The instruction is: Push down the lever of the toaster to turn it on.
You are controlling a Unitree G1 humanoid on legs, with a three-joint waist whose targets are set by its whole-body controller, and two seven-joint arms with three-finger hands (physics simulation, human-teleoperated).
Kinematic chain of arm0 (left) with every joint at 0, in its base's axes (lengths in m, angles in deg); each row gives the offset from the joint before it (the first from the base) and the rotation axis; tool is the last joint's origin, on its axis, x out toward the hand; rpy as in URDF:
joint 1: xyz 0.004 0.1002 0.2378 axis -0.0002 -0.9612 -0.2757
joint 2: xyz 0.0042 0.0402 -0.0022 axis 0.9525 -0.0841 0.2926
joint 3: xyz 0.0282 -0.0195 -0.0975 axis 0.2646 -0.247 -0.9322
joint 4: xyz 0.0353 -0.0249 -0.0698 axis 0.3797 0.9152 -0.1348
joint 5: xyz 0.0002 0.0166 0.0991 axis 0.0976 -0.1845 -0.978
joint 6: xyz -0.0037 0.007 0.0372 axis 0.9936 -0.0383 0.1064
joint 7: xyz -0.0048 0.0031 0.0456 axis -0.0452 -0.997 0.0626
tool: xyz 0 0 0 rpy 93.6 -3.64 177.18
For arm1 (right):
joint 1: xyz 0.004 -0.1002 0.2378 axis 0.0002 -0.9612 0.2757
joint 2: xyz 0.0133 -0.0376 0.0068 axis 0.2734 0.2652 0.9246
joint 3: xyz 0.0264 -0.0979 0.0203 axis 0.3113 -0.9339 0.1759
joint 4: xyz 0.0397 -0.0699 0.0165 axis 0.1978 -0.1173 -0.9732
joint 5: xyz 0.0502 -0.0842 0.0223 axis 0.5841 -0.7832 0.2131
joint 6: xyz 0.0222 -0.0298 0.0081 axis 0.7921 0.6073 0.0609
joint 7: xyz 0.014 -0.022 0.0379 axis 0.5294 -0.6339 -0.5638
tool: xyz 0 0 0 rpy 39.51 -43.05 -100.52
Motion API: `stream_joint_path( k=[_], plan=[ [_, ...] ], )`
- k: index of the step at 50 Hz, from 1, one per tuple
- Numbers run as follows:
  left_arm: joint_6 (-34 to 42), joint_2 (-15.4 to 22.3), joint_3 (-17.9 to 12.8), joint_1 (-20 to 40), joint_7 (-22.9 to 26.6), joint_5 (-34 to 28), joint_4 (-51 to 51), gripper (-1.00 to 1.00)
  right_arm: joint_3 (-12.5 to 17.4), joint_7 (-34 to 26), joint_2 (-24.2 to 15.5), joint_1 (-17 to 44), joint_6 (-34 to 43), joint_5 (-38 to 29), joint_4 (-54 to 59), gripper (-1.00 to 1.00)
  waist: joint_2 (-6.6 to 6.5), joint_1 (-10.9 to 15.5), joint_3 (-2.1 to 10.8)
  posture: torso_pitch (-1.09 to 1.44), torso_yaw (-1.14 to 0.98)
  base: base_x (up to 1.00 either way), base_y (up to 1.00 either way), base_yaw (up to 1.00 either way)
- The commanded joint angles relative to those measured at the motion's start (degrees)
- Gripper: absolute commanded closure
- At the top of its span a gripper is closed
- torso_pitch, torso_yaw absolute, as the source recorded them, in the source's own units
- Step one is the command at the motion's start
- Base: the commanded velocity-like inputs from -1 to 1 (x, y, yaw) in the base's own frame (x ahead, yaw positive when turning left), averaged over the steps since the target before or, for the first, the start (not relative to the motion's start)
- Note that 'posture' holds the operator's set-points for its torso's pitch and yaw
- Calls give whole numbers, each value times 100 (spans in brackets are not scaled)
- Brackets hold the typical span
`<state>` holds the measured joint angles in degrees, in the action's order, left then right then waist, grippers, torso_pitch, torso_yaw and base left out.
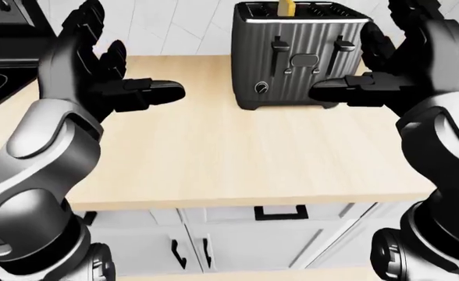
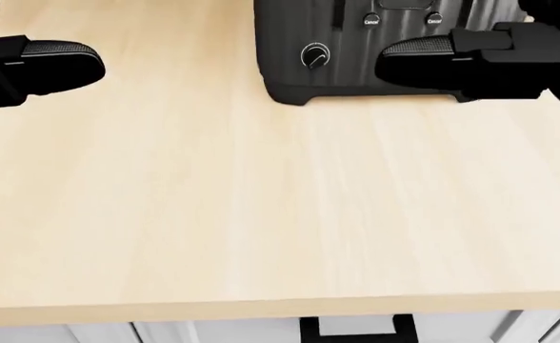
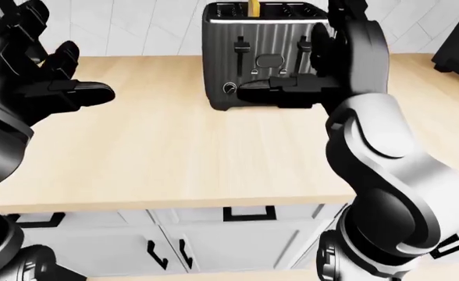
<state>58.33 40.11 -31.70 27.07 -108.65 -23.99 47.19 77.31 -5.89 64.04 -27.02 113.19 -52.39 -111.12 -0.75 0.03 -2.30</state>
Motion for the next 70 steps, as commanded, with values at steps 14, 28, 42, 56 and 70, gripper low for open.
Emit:
stream_joint_path(
  k=[14,28,42,56,70],
  plan=[
    [-320,107,0,57,18,12,-28,-100,14,-2,-65,93,-247,-31,-44,-100,-18,5,426,-14,0,0,0,0],
    [-341,69,-15,66,15,17,-46,-100,23,-13,-59,94,-238,-28,-61,-100,-26,31,854,-23,0,0,0,0],
    [-296,63,-10,84,2,38,-69,-100,33,-12,-62,85,-229,-12,-74,-100,-58,5,1405,-37,0,0,0,0],
    [-339,84,-8,87,-28,72,-55,-100,25,34,-64,104,-223,46,-64,-100,-60,47,1778,-46,0,0,0,0],
    [-324,85,-21,131,-78,132,-71,-100,-33,-7,-6,90,-222,-16,-87,-100,-60,91,2135,-60,0,0,0,0]
  ],
)
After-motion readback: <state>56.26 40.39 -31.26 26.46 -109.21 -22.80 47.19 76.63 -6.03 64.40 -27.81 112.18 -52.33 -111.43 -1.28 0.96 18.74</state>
